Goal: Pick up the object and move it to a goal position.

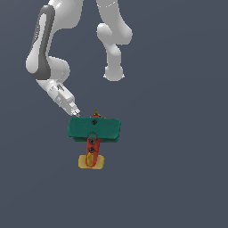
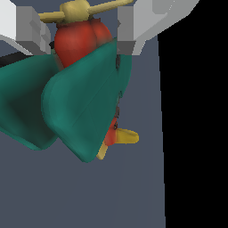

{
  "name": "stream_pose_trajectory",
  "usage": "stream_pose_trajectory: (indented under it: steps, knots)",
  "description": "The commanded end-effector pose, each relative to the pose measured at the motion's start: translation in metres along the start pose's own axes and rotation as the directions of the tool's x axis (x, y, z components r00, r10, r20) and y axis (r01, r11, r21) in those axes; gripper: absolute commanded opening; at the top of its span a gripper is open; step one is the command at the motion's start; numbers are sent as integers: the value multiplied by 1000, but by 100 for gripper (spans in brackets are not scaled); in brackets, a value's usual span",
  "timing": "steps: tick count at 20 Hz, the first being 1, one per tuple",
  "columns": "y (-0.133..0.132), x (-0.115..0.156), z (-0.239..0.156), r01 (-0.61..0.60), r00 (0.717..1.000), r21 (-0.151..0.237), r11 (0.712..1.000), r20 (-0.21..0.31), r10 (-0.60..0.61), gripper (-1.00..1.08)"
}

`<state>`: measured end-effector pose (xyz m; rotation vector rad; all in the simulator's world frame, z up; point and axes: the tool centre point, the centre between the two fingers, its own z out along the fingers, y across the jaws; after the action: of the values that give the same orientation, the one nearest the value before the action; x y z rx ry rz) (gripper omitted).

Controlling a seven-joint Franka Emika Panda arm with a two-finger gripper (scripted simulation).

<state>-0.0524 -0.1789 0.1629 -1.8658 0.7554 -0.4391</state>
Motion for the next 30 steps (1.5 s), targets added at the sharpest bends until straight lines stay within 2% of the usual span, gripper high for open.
stream_pose_trajectory:
  steps: [1, 5, 20, 30]
  knots:
    - [-3, -2, 6, 5, 1000, 5, 1000, 8, -5, 28]
    - [-7, -4, 12, 10, 1000, 12, 1000, 11, -10, 28]
    - [-4, 12, -2, 13, 998, 45, 999, -68, -10, 28]
    - [-10, 8, 9, 10, 998, 63, 998, -67, -6, 28]
